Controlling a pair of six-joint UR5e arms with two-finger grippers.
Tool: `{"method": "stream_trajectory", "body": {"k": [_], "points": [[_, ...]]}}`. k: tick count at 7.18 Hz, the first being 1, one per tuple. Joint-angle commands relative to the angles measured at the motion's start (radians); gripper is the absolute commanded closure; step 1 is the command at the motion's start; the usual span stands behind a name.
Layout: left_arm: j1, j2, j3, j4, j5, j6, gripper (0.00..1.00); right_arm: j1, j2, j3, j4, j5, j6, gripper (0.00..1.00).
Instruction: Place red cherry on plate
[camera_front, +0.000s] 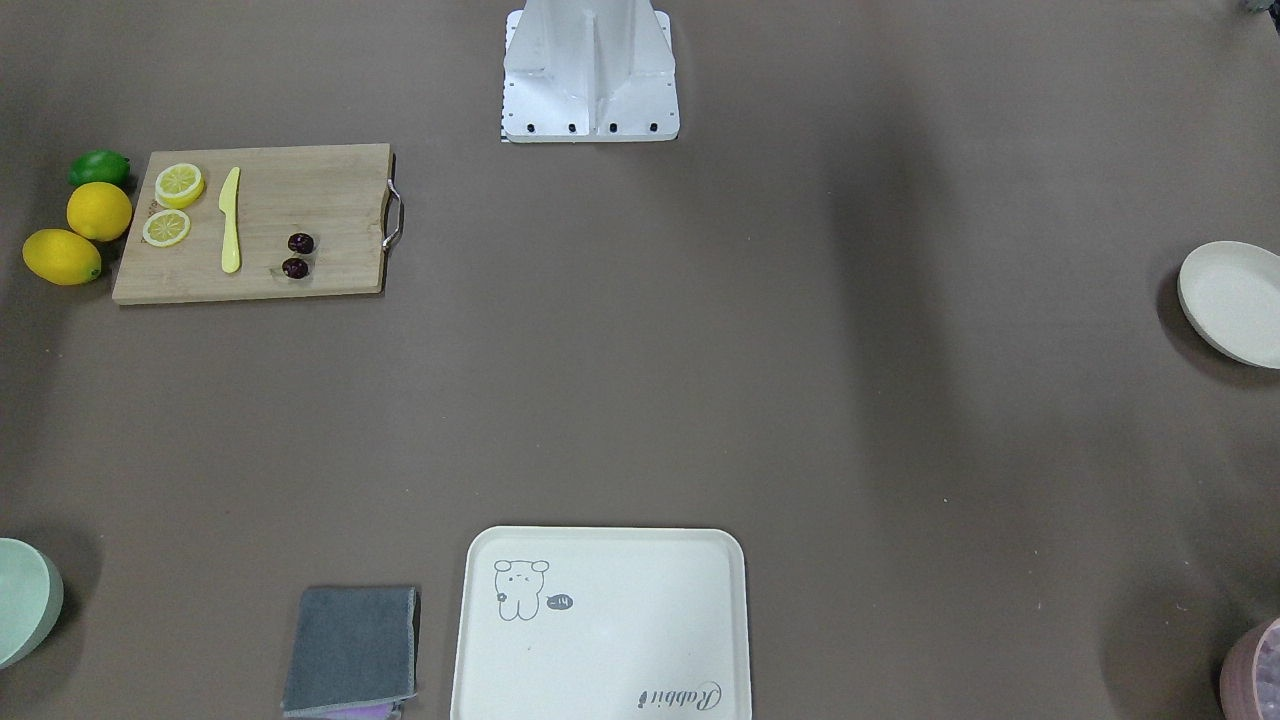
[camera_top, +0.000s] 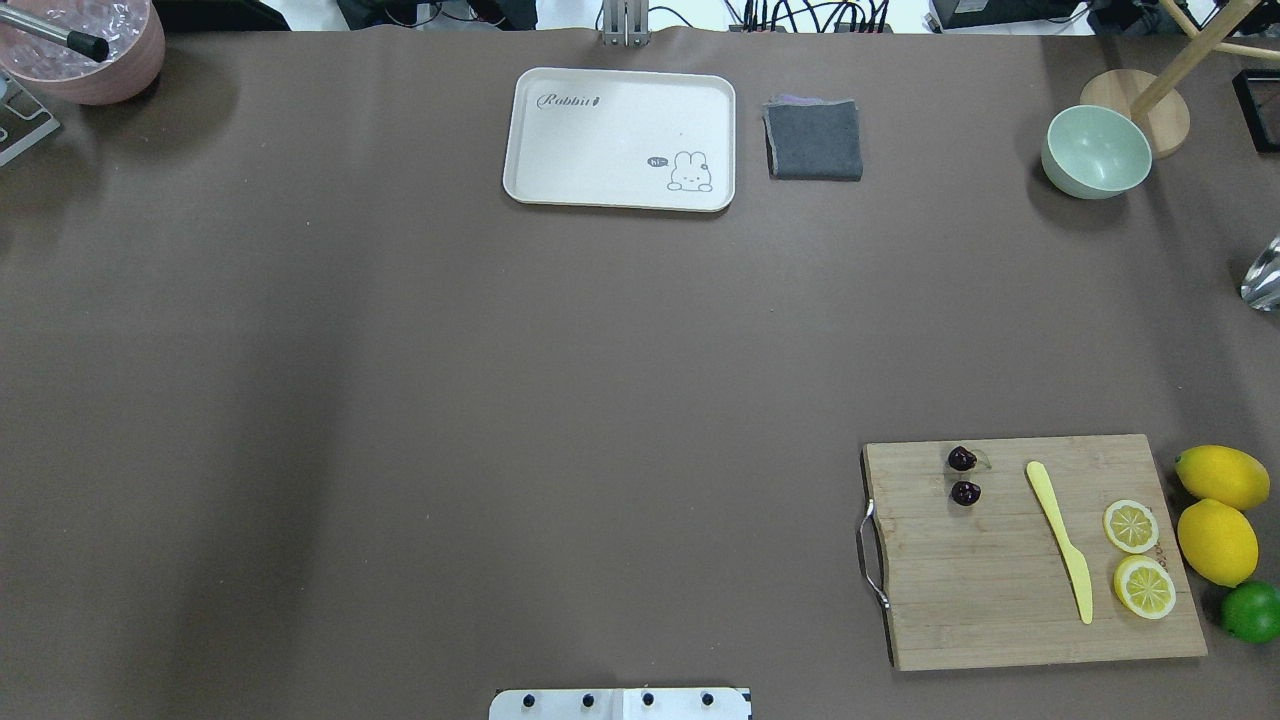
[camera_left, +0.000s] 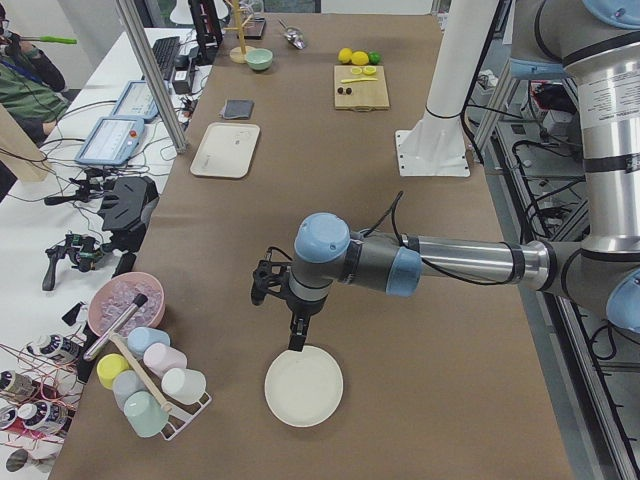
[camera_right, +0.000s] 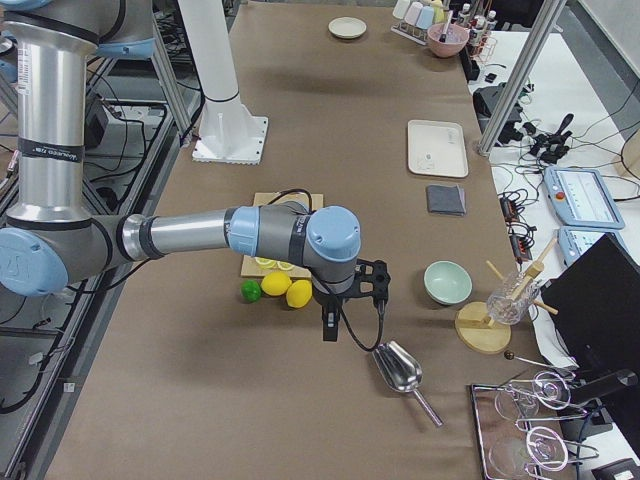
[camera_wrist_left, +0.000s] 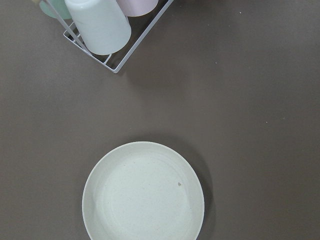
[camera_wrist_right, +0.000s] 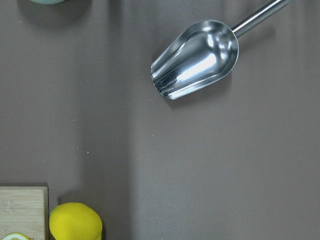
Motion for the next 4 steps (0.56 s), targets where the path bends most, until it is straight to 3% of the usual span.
{"method": "stream_trajectory", "body": {"k": [1,4], "points": [[0.0,0.0,0.002,-0.002,-0.005,0.0,0.02,0.0,0.0,0.0,0.0,0.0,0.001,0.0],[0.0,-0.007,0.008,-0.002,0.001,0.0,0.02,0.0,0.0,0.002,0.0,0.002,-0.001,0.0]]}}
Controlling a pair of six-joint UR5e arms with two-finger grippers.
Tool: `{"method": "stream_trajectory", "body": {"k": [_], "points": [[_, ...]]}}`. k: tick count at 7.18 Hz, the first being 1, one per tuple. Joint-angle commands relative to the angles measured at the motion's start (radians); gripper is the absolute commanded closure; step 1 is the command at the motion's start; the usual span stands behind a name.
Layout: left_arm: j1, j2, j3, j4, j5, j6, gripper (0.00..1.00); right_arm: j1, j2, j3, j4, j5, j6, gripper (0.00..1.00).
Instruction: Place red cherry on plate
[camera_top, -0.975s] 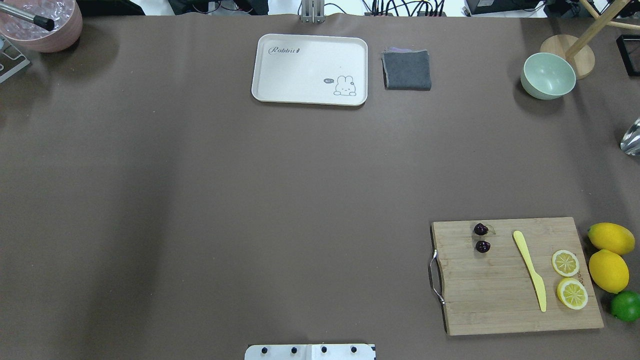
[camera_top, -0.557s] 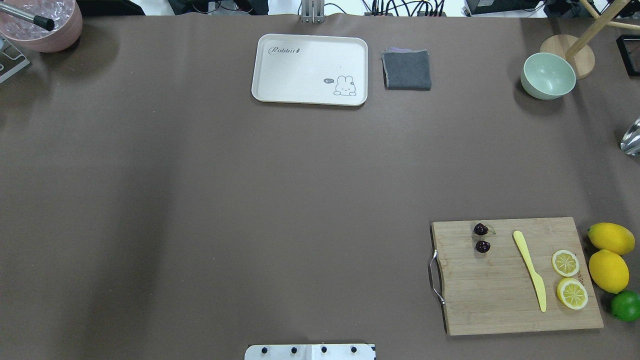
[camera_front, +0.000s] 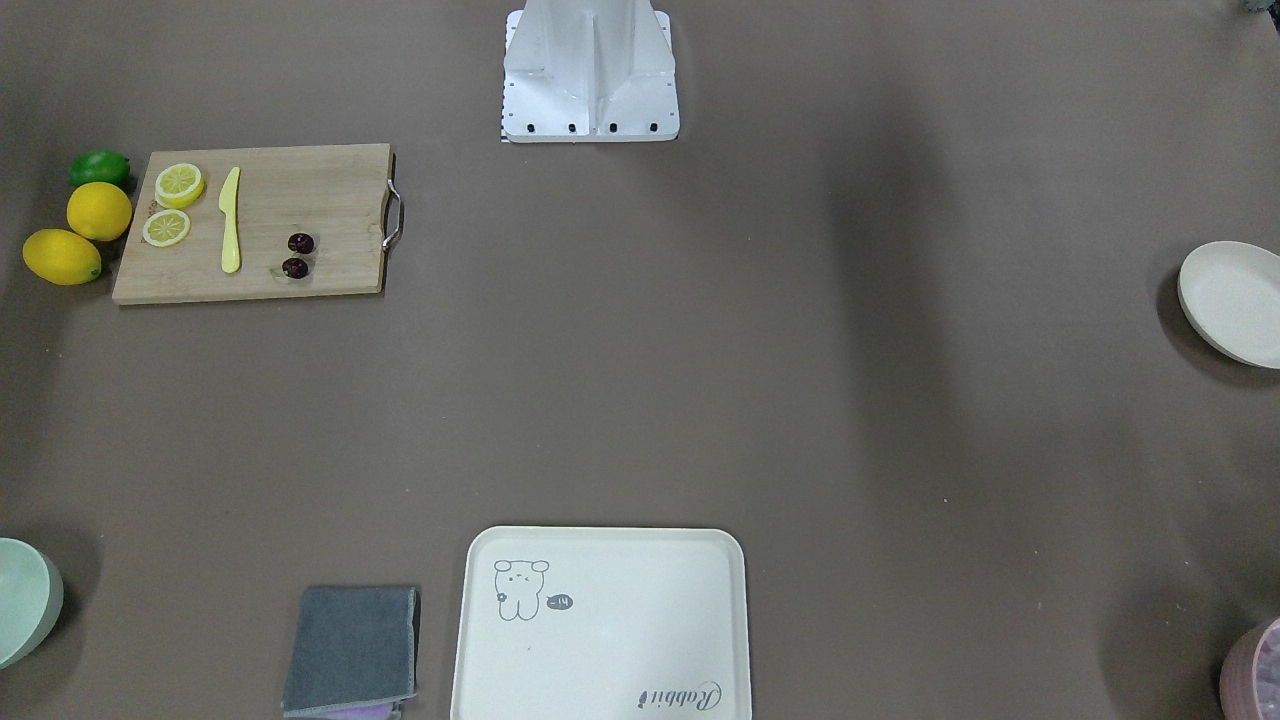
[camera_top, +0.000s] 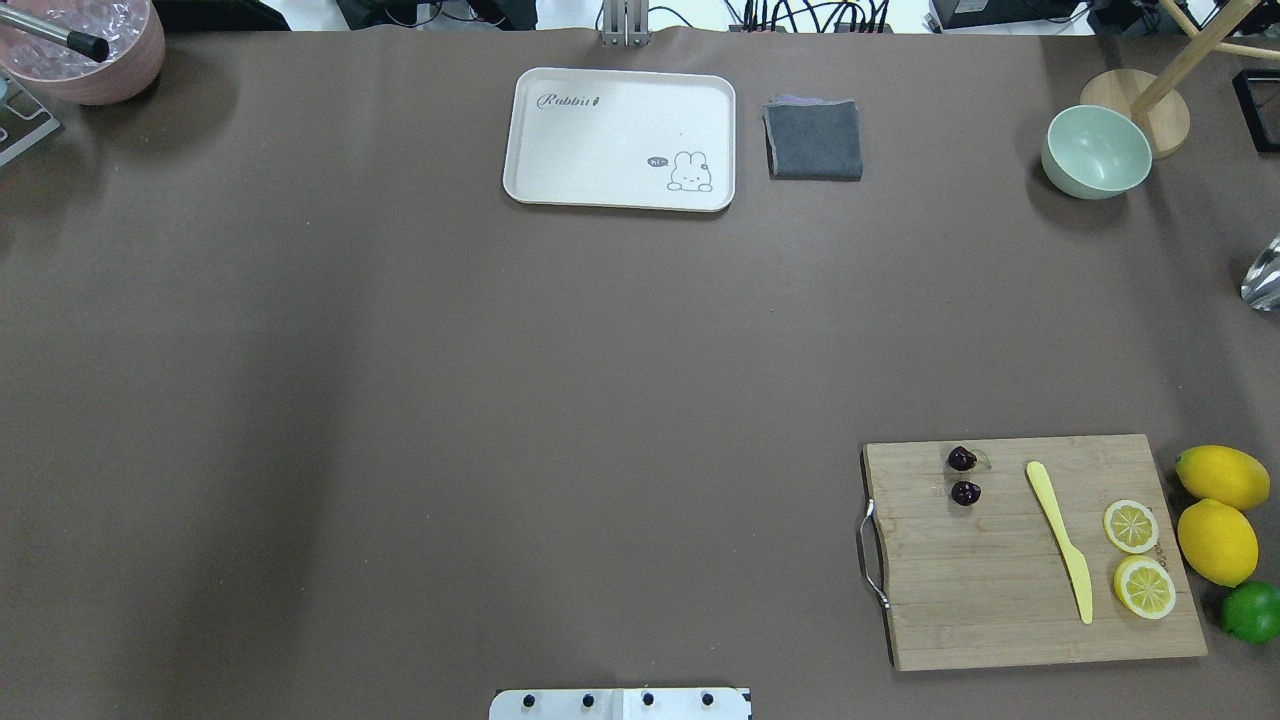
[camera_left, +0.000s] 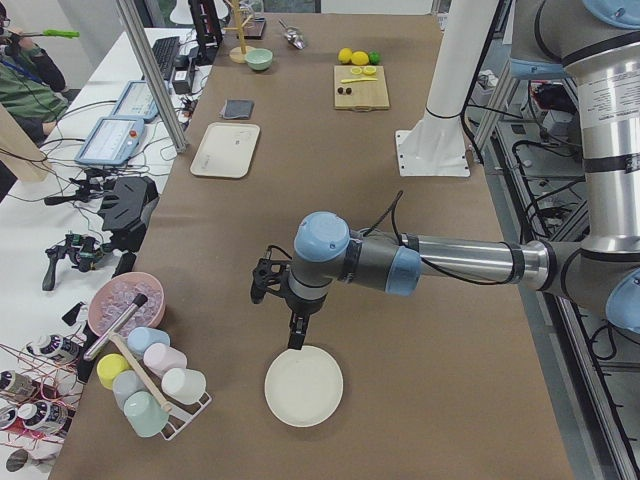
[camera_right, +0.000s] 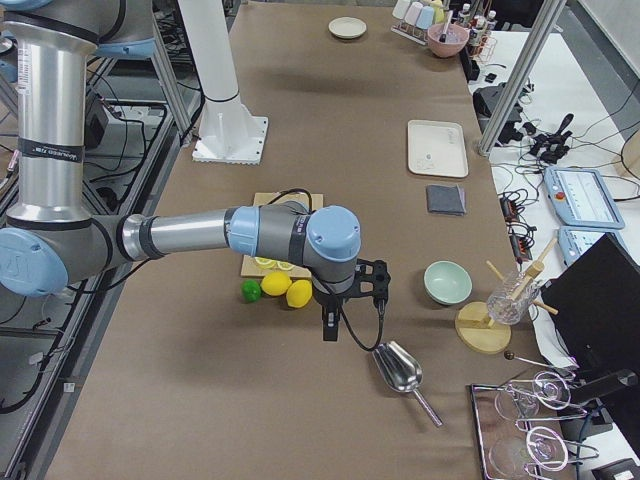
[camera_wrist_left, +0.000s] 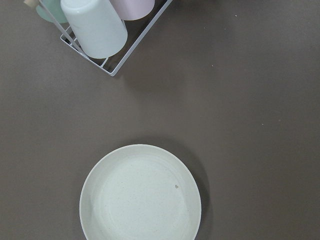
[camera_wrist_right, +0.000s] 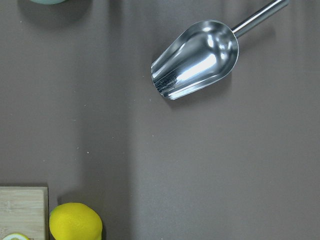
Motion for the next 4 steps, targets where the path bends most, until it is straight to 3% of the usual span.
{"method": "stream_trajectory", "body": {"k": [1,4], "points": [[-0.002,-0.004,0.02,-0.002,0.001,0.0,0.02,0.0,-0.001,0.004,0.0,0.003,-0.001,0.0],[0.0,-0.013,0.071,-0.008,0.038,-0.018,0.02,0.0,0.005,0.012,0.002,0.0,0.001,0.0]]}}
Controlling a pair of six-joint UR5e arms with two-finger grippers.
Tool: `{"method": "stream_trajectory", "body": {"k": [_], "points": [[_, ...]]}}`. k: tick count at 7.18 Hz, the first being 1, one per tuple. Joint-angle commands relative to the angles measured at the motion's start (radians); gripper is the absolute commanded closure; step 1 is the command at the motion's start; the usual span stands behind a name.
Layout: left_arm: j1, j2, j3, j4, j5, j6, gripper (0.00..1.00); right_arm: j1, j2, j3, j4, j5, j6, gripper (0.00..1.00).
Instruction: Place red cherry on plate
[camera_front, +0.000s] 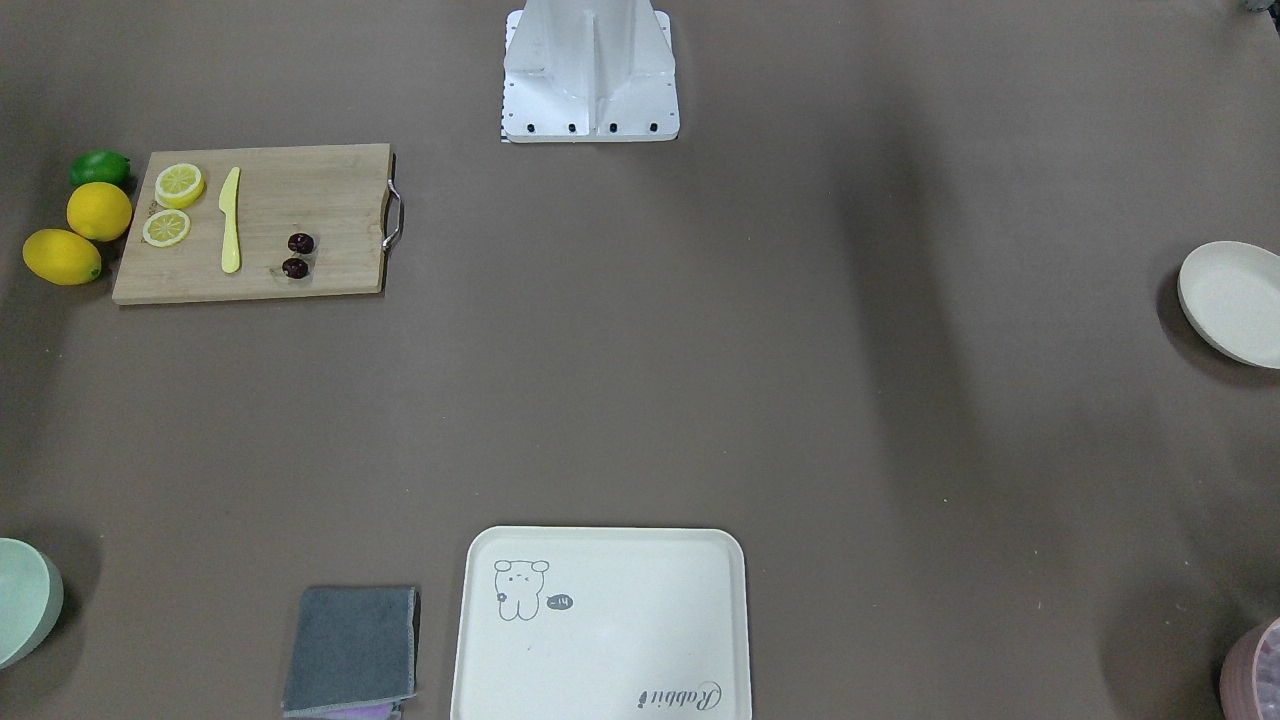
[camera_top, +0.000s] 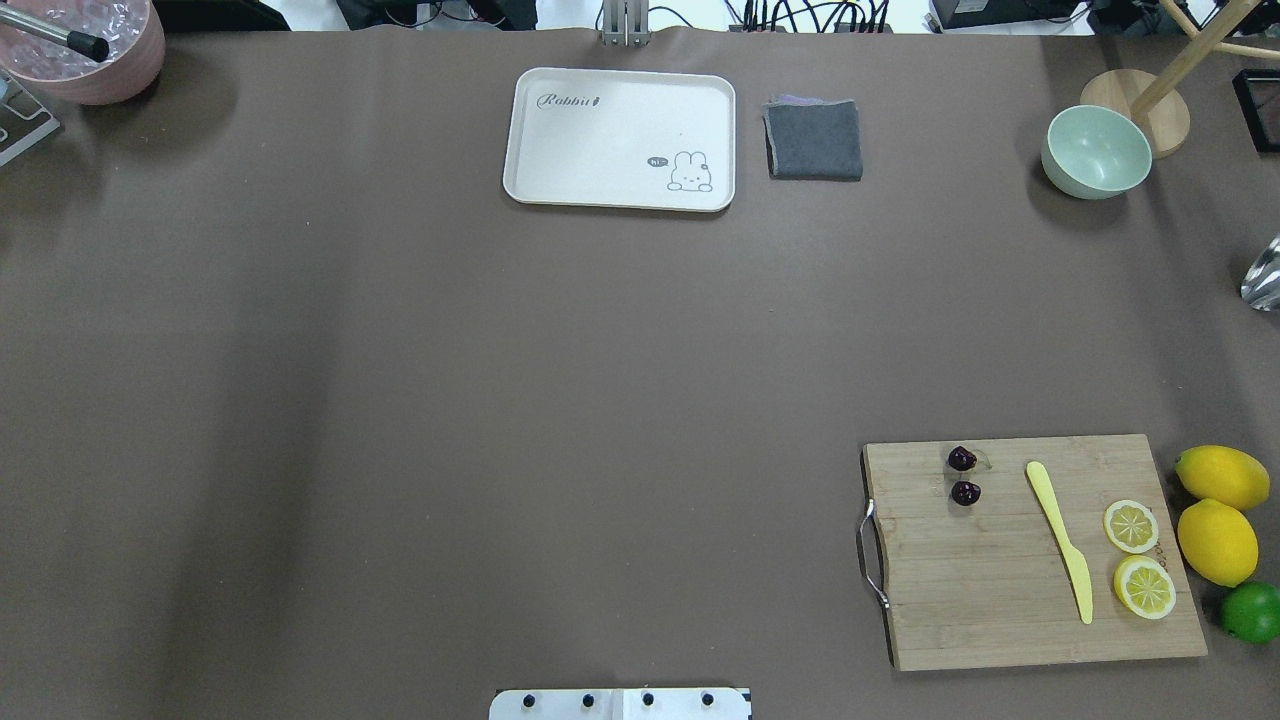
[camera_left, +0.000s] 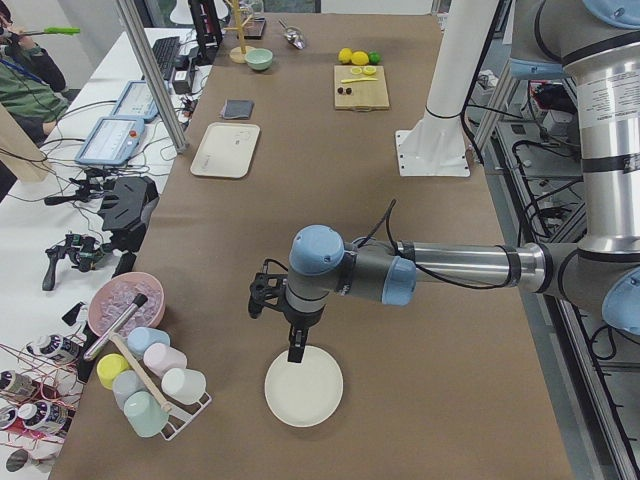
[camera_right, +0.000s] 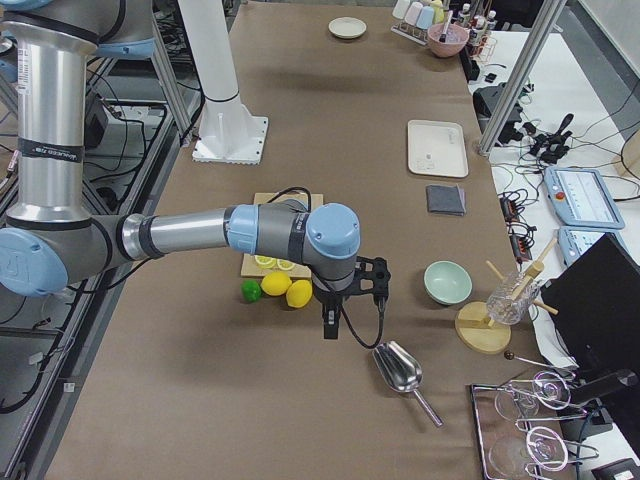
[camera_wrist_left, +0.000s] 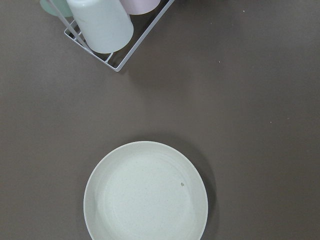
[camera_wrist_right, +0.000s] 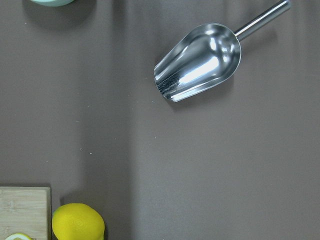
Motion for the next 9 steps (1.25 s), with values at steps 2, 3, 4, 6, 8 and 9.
{"method": "stream_trajectory", "body": {"k": [2,3,4,6,8,9], "points": [[-0.004,0.005,-0.005,-0.004,-0.021,-0.076,0.02,0.0,0.006,0.013,0.001,-0.001,0.001,0.0],[-0.004,0.007,0.025,-0.015,-0.056,-0.068,0.02,0.0,0.007,0.017,0.001,-0.001,0.001,0.0],[-0.004,-0.007,0.102,-0.068,-0.061,-0.071,0.02,0.0,0.009,0.031,0.0,-0.001,0.003,0.0],[-0.009,0.005,0.323,-0.392,-0.064,-0.074,0.02,0.0,0.012,0.039,0.0,-0.001,0.006,0.0],[-0.009,-0.036,0.565,-0.59,-0.061,-0.076,0.02,0.0,0.012,0.039,0.0,-0.003,0.006,0.0],[-0.009,-0.034,0.591,-0.59,-0.063,-0.076,0.02,0.0,0.013,0.039,0.0,-0.003,0.027,0.0]]}}
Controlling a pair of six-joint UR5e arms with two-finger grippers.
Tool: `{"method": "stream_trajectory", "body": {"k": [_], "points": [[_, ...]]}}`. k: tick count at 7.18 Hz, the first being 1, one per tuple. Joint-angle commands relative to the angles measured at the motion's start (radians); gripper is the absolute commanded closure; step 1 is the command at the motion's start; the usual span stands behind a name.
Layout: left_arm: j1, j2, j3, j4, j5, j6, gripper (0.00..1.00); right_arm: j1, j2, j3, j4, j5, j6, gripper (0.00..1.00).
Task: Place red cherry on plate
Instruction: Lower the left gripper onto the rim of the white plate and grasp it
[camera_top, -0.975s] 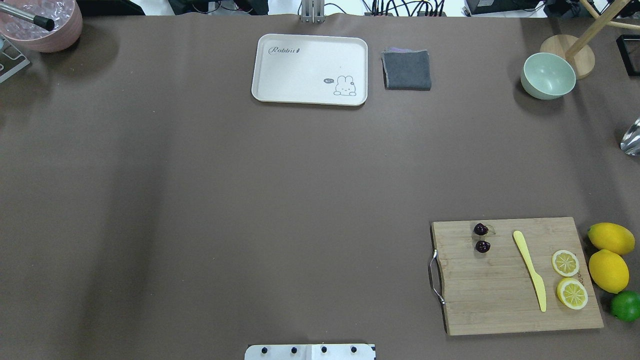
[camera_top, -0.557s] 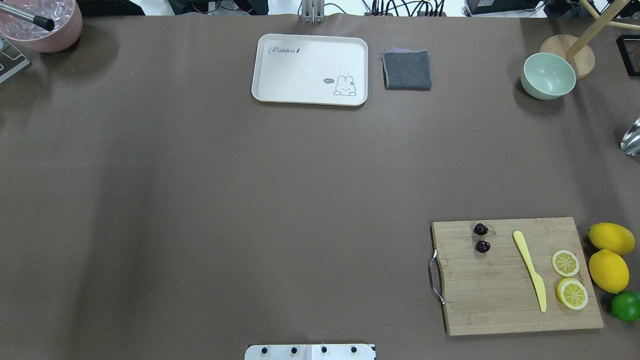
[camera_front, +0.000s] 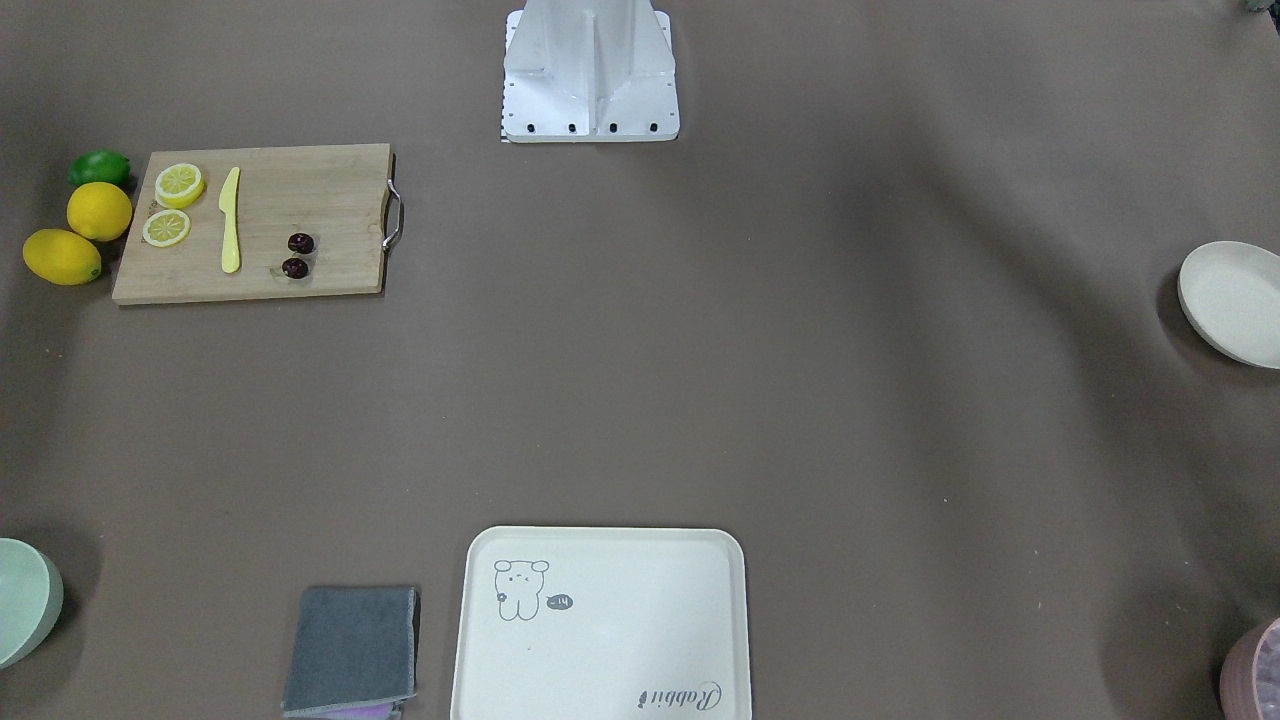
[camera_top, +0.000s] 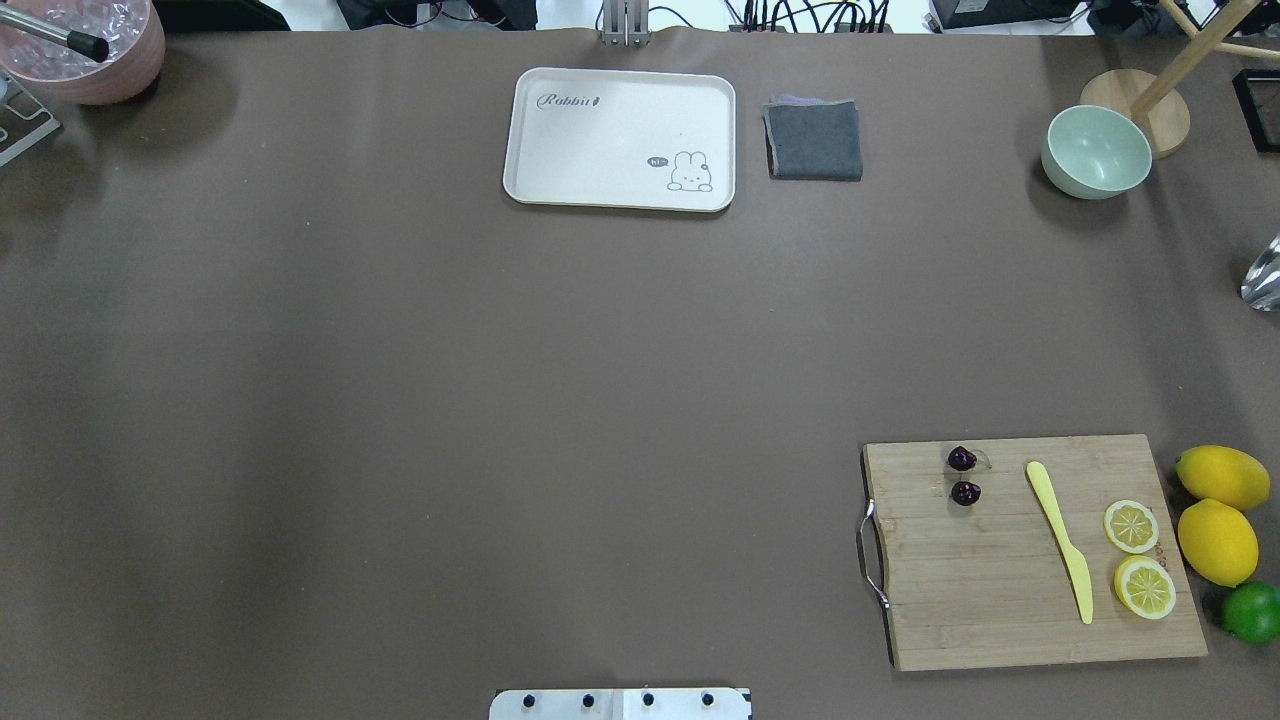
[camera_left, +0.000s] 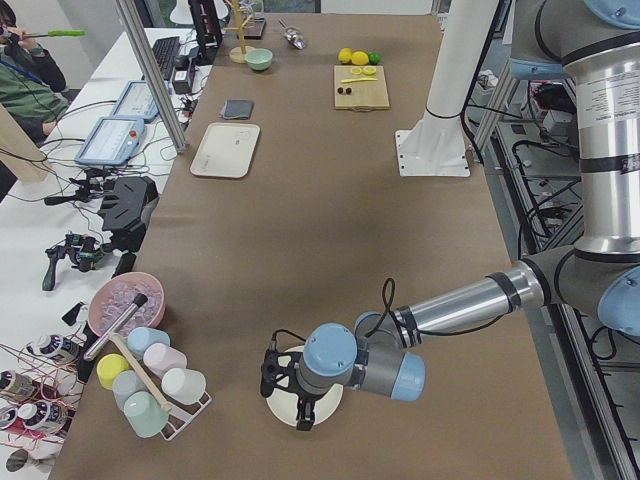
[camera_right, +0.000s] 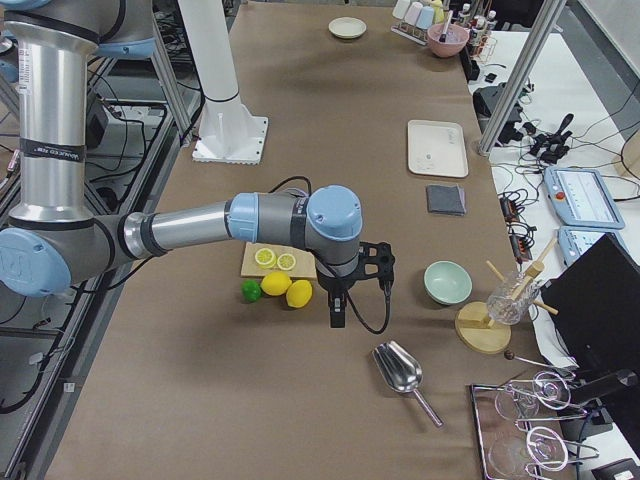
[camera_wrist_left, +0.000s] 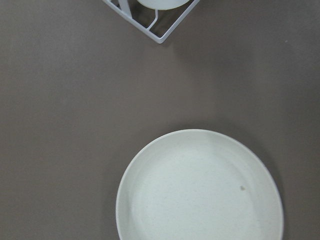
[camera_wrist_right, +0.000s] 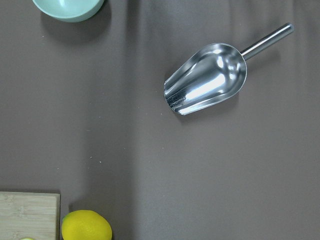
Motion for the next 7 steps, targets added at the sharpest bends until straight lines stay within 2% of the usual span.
{"method": "stream_trajectory", "body": {"k": [1,7], "points": [[0.004,-0.006,0.075,-0.04,-0.002,0.0,0.02,0.0,0.0,0.008,0.002,0.0,0.031,0.0],[0.124,-0.006,0.124,-0.034,-0.001,0.001,0.02,0.0,0.001,-0.003,0.002,-0.005,0.033,0.0]]}}
